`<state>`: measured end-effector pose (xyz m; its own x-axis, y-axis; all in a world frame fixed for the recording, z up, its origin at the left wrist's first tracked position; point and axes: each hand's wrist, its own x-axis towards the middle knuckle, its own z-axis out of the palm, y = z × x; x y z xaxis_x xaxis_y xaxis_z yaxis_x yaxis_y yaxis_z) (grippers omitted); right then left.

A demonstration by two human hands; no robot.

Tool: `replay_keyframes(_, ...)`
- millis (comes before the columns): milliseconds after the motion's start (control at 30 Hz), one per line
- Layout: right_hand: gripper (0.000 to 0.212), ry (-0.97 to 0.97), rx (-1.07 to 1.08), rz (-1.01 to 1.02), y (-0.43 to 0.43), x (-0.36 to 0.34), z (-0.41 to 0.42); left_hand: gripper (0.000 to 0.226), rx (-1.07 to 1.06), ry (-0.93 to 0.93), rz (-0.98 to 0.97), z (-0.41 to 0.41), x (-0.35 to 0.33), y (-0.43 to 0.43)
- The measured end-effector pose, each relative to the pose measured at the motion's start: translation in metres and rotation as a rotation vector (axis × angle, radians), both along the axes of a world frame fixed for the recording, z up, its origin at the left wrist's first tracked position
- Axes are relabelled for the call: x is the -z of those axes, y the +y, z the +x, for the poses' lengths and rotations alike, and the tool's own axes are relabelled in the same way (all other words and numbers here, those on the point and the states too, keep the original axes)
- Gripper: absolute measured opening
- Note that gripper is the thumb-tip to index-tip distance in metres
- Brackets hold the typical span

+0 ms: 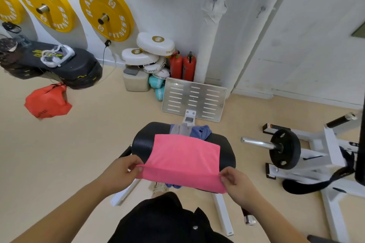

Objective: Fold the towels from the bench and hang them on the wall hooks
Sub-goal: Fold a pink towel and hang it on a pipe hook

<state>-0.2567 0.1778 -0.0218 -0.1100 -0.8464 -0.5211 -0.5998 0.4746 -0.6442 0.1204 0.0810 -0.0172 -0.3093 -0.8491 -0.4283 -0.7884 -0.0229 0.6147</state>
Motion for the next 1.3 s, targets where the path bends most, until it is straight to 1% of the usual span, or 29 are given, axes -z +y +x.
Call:
replay_keyframes(167, 0.014, -0.006, 0.046, -0.025, -0.021, 0.01, 0.004, 0.02, -0.012, 0.006, 0.028, -0.008, 0.004, -0.027)
replay_keyframes(333, 0.013, 0.001, 0.187, -0.054, -0.058, 0.026, 0.003, 0.018, -0.093, 0.078, -0.002, -0.026, 0.02, -0.073)
replay_keyframes(433, 0.014, 0.033, 0.262, -0.038, -0.086, 0.037, 0.001, 0.017, -0.088, 0.038, 0.0, -0.039, 0.036, -0.103)
replay_keyframes(600, 0.017, 0.078, 0.288, 0.068, -0.118, 0.06, -0.007, 0.016, -0.029, -0.031, 0.089, -0.056, 0.064, -0.146)
replay_keyframes(767, 0.018, 0.097, 0.325, 0.137, -0.138, 0.081, -0.012, 0.013, 0.043, -0.117, 0.15, -0.062, 0.087, -0.171)
replay_keyframes(933, 0.018, 0.134, 0.305, 0.178, -0.146, 0.092, -0.013, 0.011, 0.089, -0.176, 0.176, -0.06, 0.104, -0.183)
replay_keyframes(967, 0.018, 0.145, 0.291, 0.185, -0.145, 0.094, -0.014, 0.018, 0.09, -0.177, 0.19, -0.061, 0.106, -0.183)
replay_keyframes(1000, 0.021, 0.161, 0.267, 0.209, -0.145, 0.095, -0.015, 0.031, 0.106, -0.178, 0.212, -0.062, 0.107, -0.183)
replay_keyframes(1033, 0.029, 0.173, 0.234, 0.234, -0.146, 0.097, -0.016, 0.043, 0.137, -0.196, 0.236, -0.063, 0.107, -0.184)
replay_keyframes(1067, 0.037, 0.179, 0.201, 0.266, -0.148, 0.097, -0.016, 0.05, 0.176, -0.223, 0.256, -0.065, 0.107, -0.185)
replay_keyframes(1100, 0.042, 0.188, 0.172, 0.296, -0.149, 0.097, -0.016, 0.053, 0.218, -0.252, 0.271, -0.067, 0.105, -0.185)
replay_keyframes(1133, 0.042, 0.201, 0.142, 0.322, -0.151, 0.096, -0.016, 0.049, 0.252, -0.275, 0.273, -0.069, 0.104, -0.185)
replay_keyframes(1200, 0.034, 0.207, 0.11, 0.335, -0.152, 0.093, -0.015, 0.03, 0.258, -0.291, 0.244, -0.073, 0.099, -0.183)
replay_keyframes(1267, 0.021, 0.186, 0.133, 0.327, -0.149, 0.089, -0.015, 0.015, 0.19, -0.271, 0.225, -0.077, 0.093, -0.177)
replay_keyframes(1300, 0.017, 0.164, 0.164, 0.31, -0.146, 0.089, -0.014, 0.013, 0.143, -0.252, 0.228, -0.078, 0.09, -0.174)
